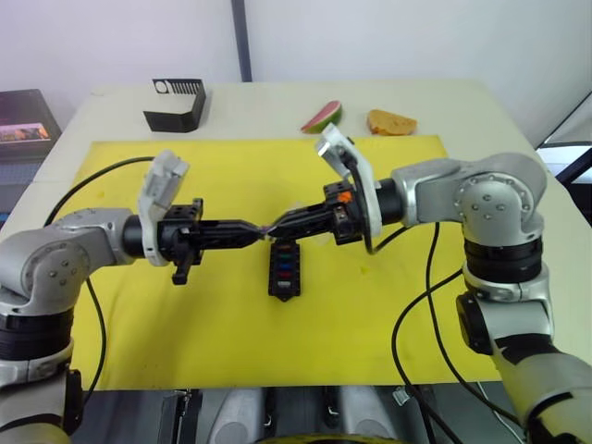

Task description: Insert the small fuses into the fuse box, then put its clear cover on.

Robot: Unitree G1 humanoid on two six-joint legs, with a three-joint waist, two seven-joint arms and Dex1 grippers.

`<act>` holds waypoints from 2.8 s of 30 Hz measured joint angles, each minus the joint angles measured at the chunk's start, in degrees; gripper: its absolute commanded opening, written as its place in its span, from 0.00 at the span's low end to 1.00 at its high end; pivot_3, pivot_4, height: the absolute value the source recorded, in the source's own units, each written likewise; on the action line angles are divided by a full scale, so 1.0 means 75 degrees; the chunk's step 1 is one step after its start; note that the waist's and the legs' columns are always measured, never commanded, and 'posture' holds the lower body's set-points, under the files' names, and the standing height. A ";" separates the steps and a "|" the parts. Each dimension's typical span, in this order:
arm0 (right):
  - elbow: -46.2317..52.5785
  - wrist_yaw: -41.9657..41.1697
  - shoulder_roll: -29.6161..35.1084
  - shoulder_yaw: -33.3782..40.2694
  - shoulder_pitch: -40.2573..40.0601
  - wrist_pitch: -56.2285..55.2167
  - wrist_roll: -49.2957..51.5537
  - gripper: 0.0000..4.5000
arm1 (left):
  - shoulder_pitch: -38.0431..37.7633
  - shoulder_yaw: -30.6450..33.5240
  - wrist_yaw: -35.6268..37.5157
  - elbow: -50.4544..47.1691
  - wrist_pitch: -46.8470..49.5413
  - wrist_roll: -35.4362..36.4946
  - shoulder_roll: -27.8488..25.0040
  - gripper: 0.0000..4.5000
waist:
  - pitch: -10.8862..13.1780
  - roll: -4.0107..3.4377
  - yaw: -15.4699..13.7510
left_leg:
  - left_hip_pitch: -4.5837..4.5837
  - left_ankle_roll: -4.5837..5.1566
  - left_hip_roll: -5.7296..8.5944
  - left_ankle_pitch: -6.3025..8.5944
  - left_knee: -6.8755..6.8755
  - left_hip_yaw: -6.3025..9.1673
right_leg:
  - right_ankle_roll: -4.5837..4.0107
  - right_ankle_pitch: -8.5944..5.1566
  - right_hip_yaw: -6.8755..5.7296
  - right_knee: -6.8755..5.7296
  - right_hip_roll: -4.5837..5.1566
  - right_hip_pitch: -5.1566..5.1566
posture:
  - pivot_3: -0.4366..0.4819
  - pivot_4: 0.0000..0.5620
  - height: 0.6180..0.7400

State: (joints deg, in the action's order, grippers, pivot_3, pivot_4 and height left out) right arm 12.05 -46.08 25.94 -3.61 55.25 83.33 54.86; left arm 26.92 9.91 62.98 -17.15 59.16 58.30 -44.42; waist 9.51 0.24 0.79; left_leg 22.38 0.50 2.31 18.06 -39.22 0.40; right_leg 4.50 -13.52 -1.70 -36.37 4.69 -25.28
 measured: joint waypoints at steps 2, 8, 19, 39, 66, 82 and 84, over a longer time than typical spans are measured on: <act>0.0000 0.0000 0.0000 -0.0008 0.0000 0.0003 0.0006 0.01 | -0.0006 -0.0002 0.0015 0.0000 -0.0002 -0.0003 -0.0006 0.00 | 0.0000 0.0000 0.0000 | 0.0000 0.0000 0.0000 0.0000 0.0000 0.0000 | 0.0000 0.0000 0.0000 0.0000 0.0000 0.0000 | 0.48 0.27 1.00; 0.0130 -0.0155 0.0438 -0.0862 0.0126 -0.0758 -0.0684 0.00 | -0.0044 -0.0661 0.0055 0.0065 -0.0740 -0.1117 -0.0550 0.33 | 0.0001 -0.0001 -0.0002 | 0.0000 0.0000 0.0002 0.0000 0.0001 -0.0002 | 0.0000 0.0000 0.0000 0.0001 -0.0001 0.0000 | 0.48 0.27 1.00; -0.1021 -0.1985 0.1094 -0.3540 0.0194 -0.5533 -0.4303 0.00 | -0.0632 -0.2234 0.0748 0.1131 -0.4765 -0.4344 -0.0372 0.99 | 0.0002 0.0000 -0.0017 | 0.0006 0.0002 0.0003 0.0001 0.0001 -0.0009 | 0.0001 0.0000 -0.0001 0.0008 -0.0005 -0.0005 | 0.48 0.27 1.00; -0.2267 -0.2932 0.0645 -0.3773 -0.0036 -0.6902 -0.6022 0.00 | -0.0544 -0.2607 0.0916 0.2047 -0.6312 -0.5536 0.0321 0.99 | 0.0002 0.0000 -0.0007 | 0.0007 0.0002 0.0001 0.0001 0.0000 -0.0008 | 0.0001 0.0000 -0.0002 0.0004 -0.0006 -0.0007 | 0.48 0.27 1.00; -0.2253 -0.3026 0.0363 -0.3212 -0.0092 -0.6158 -0.6079 0.00 | -0.0551 -0.2660 0.0986 0.1971 -0.6300 -0.5601 0.0321 0.99 | 0.0002 0.0000 -0.0007 | 0.0006 0.0001 0.0001 0.0000 -0.0002 -0.0008 | 0.0001 0.0000 -0.0002 0.0000 -0.0007 -0.0007 | 0.48 0.27 1.00; -0.2252 -0.2812 0.0264 -0.3185 -0.0293 -0.6163 -0.6094 0.00 | -0.0572 -0.2664 0.0931 0.1887 -0.6290 -0.5604 0.0445 0.99 | 0.0002 0.0000 -0.0007 | 0.0005 0.0001 0.0002 0.0000 -0.0002 -0.0008 | 0.0002 0.0000 -0.0002 -0.0002 -0.0007 -0.0007 | 0.48 0.27 1.00; -0.2252 -0.2820 0.0269 -0.3176 -0.0293 -0.6160 -0.6088 0.00 | -0.0572 -0.2666 0.0934 0.1879 -0.6290 -0.5604 0.0448 0.99 | 0.0002 0.0000 -0.0007 | 0.0005 0.0001 0.0002 0.0000 -0.0002 -0.0008 | 0.0001 0.0000 -0.0002 -0.0002 -0.0007 -0.0007 | 0.48 0.27 1.00</act>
State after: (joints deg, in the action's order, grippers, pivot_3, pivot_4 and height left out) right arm -4.83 -67.23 27.96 -27.43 53.05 37.13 9.20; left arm 22.62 -10.08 69.99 -3.06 11.99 16.27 -41.06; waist 9.53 0.24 0.74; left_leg 22.42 0.51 2.32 18.06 -39.24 0.34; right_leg 4.51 -13.51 -1.72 -36.39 4.63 -25.33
